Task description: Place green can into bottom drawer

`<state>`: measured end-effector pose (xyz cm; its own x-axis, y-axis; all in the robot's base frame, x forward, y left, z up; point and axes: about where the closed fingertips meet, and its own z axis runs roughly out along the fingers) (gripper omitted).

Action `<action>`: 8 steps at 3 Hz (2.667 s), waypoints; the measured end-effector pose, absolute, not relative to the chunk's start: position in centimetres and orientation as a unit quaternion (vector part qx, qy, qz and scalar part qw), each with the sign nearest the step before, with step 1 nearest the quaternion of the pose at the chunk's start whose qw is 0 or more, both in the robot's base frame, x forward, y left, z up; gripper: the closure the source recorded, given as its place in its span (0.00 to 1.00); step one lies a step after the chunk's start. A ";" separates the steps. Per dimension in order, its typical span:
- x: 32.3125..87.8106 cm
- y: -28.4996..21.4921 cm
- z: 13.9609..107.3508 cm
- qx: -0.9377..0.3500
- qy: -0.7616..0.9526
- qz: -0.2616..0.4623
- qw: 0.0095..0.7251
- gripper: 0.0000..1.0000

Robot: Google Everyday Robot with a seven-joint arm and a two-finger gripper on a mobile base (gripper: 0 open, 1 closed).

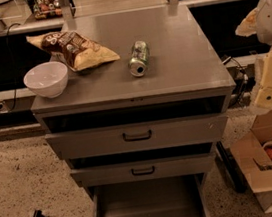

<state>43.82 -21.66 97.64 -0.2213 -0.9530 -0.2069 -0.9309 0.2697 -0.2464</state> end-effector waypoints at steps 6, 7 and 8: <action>51.6 -12.5 87.9 -0.861 0.503 -0.065 -0.020 0.00; 56.0 -12.5 87.0 -0.866 0.485 -0.099 -0.062 0.00; 60.0 -11.7 89.4 -0.888 0.431 -0.153 -0.041 0.00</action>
Offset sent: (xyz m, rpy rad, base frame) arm 0.0026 0.0033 -0.0189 -0.2255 0.2275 0.3329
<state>60.05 -11.70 89.35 0.5816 -0.7536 0.3064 -0.7786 -0.6248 -0.0588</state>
